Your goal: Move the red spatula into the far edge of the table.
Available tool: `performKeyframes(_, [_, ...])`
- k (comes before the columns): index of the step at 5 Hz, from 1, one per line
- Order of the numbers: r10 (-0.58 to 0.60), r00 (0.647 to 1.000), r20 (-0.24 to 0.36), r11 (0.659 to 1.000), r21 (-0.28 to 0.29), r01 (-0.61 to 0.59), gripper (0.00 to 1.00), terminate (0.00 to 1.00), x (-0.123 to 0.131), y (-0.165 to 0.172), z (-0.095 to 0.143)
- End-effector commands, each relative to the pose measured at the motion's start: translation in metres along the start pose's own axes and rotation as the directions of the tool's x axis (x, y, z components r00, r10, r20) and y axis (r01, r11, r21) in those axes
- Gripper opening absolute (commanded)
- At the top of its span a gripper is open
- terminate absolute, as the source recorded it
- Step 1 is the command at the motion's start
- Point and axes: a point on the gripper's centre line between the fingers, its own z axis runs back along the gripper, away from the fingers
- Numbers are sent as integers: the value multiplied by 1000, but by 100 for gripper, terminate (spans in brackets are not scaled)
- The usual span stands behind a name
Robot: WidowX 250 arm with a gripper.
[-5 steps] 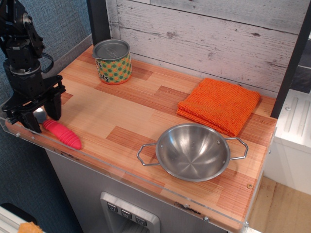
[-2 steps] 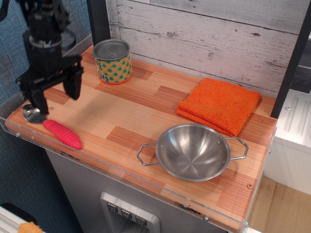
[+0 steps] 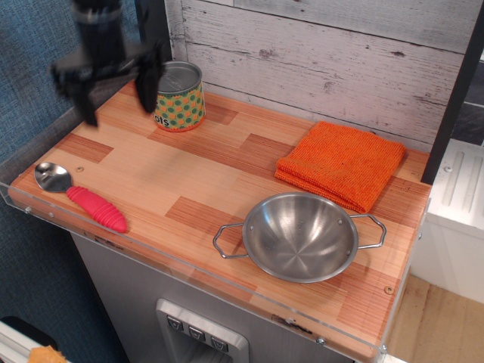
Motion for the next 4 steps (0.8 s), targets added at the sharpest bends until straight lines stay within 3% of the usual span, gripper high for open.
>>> performKeyframes(1, [-448, 890, 90, 884, -107, 456, 100, 0, 14, -16, 33])
performKeyframes(2, [-652, 754, 77, 741, -142, 656, 100, 0, 19, -15, 41])
performKeyframes(3, [-652, 754, 77, 741, -142, 656, 100, 0, 19, -15, 41])
performKeyframes(4, [-652, 754, 77, 741, -142, 656, 100, 100, 19, -15, 41])
